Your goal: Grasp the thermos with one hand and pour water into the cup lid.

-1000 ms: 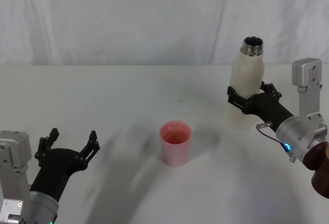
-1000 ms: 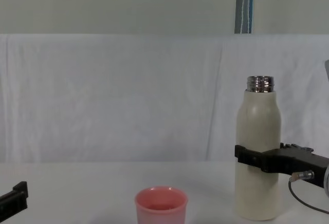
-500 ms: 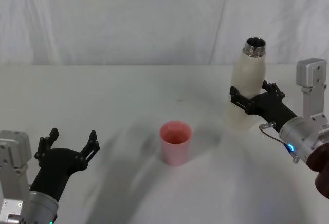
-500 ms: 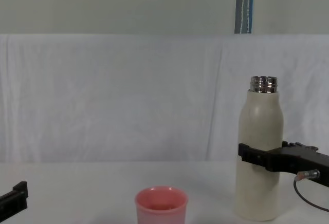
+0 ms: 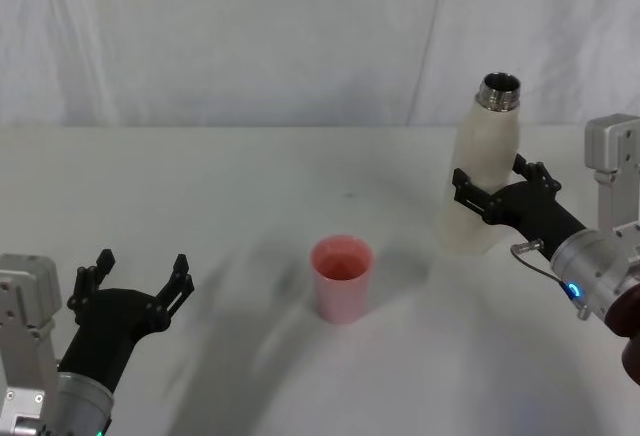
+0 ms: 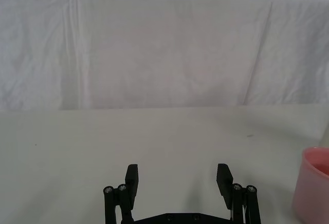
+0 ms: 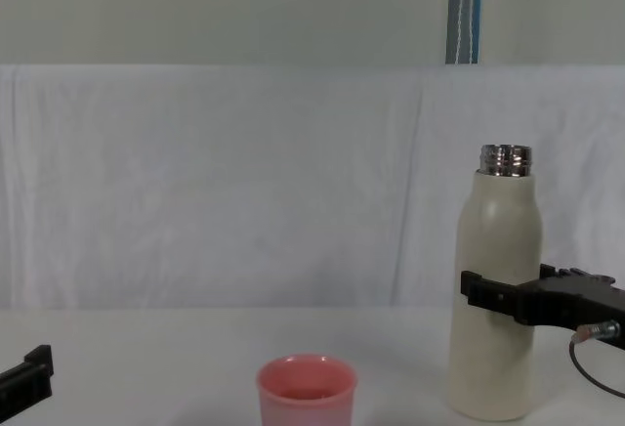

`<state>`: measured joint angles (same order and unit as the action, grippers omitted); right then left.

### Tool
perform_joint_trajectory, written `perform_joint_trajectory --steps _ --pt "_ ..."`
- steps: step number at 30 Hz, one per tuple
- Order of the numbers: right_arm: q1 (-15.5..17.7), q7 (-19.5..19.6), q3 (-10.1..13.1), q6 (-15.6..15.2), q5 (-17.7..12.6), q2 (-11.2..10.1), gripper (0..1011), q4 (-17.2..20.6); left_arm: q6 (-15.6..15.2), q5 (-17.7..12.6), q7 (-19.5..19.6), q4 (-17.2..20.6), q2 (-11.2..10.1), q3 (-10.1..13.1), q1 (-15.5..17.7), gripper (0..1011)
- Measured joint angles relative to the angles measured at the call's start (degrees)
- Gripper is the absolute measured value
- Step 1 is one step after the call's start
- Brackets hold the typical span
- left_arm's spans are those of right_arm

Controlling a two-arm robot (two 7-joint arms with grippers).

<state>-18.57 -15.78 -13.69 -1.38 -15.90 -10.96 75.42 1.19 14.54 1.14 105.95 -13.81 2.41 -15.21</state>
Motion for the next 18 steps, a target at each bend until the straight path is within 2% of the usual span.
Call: perform_joint_trajectory --steps 18 --pt "1.4 0.3 0.0 -0.7 -0.1 -1.1 1001 2.3 0.0 0.0 0.0 0.0 0.0 0.0 0.0 1001"
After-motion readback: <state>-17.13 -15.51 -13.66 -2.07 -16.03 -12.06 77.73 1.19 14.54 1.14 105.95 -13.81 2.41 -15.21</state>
